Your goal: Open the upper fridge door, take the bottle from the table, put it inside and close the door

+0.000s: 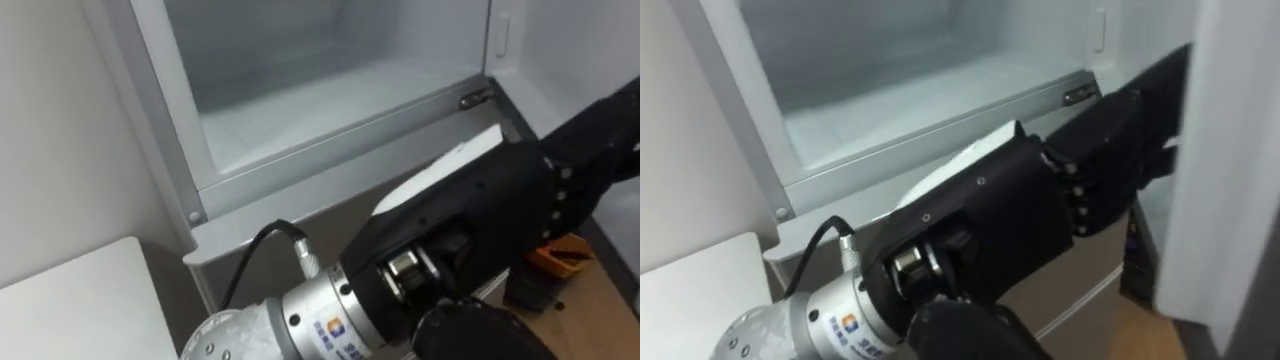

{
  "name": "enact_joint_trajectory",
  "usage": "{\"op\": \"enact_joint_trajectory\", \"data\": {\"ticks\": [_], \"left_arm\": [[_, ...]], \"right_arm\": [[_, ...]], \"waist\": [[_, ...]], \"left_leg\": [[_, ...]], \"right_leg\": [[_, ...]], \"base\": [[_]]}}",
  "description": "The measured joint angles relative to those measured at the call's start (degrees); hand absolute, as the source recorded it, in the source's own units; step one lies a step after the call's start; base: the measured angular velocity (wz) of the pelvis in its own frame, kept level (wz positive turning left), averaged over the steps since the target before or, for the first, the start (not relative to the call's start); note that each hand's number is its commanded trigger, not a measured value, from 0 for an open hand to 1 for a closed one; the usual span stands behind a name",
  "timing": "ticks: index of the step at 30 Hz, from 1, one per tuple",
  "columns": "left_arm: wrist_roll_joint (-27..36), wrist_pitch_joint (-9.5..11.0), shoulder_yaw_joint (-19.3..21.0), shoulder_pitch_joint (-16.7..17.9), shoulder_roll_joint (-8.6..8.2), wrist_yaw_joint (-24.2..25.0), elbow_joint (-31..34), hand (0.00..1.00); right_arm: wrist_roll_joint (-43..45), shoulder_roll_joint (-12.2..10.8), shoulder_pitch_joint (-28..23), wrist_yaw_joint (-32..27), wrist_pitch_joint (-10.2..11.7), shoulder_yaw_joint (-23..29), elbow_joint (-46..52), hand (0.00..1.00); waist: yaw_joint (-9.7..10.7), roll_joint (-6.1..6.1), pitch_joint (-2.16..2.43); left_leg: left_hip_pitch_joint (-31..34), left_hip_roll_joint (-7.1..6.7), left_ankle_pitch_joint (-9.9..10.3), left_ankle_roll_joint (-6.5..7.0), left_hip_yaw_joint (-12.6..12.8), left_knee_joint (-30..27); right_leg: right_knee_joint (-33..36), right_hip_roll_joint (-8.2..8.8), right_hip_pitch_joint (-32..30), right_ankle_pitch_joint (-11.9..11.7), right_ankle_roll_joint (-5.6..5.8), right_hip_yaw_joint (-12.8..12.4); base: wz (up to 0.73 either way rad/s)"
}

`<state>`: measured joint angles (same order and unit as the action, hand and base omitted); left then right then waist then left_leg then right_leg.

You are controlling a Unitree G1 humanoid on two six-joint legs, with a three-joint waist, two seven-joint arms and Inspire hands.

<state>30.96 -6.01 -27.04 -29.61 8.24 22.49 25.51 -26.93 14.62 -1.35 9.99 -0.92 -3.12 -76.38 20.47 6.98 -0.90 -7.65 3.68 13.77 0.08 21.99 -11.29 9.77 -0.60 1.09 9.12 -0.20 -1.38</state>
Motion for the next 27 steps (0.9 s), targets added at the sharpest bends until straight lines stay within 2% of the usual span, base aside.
{"op": "enact_joint_trajectory", "data": {"ticks": [4, 8, 14, 17, 21, 27], "left_arm": [[0.05, 0.00, -0.11, 0.00, -0.01, 0.00, 0.00, 0.00], [0.83, 0.00, -0.11, -0.12, -0.02, 0.02, 0.00, 0.00], [1.02, 0.00, -0.07, -1.82, -0.62, 0.18, -0.57, 0.00], [1.01, -0.01, -0.08, -2.48, -0.69, 0.18, -0.85, 0.00], [1.01, 0.01, -0.07, -5.10, -0.70, 0.17, -2.08, 0.00], [1.13, 0.01, -0.09, -5.10, -0.72, 0.15, -3.46, 0.00]], "right_arm": [[0.00, 0.00, -0.01, -0.50, -0.39, 0.06, -0.47, 0.00], [-0.02, 0.00, 0.23, -0.41, -0.45, 0.05, -0.41, 0.00], [-0.05, 0.00, 0.15, -0.41, -0.46, 0.00, -0.39, 0.00], [-0.05, -0.02, 0.20, -0.41, -0.46, 0.00, -0.37, 0.00], [0.22, 0.43, -0.13, -0.41, -0.48, 0.00, -0.56, 0.00], [0.10, 0.43, 0.29, -0.61, -0.46, -0.16, -1.28, 0.00]], "waist": [[1.12, 0.00, 0.00], [1.15, 0.05, 0.04], [1.24, 0.36, 0.16], [1.25, 0.63, 0.19], [1.30, 1.37, 0.06], [1.23, 1.60, -0.12]], "left_leg": [[-0.07, 0.10, 0.00, -0.01, 0.48, -0.02], [0.04, 0.63, 0.06, -0.10, 2.98, -0.04], [0.03, 1.06, 0.10, -0.19, 4.23, -0.06], [-0.05, 1.90, 0.75, -1.26, 4.67, -0.08], [-0.25, 2.31, 0.81, -1.37, 4.63, -0.01], [-0.74, 2.57, 0.82, -1.39, 4.54, 0.10]], "right_leg": [[-0.06, -0.17, -0.15, -0.04, -0.02, -0.50], [0.00, -0.60, -1.06, -0.19, -0.25, -1.82], [0.15, -1.10, -1.77, -0.38, -0.56, -2.40], [0.20, -1.62, -1.81, -0.59, -0.87, -3.05], [0.09, -1.82, -1.69, -0.75, -1.01, -2.46], [0.09, -2.02, -1.23, -0.87, -1.21, -1.35]], "base": [[-0.09], [-0.20], [-0.17], [-0.19], [-0.06], [0.02]]}}
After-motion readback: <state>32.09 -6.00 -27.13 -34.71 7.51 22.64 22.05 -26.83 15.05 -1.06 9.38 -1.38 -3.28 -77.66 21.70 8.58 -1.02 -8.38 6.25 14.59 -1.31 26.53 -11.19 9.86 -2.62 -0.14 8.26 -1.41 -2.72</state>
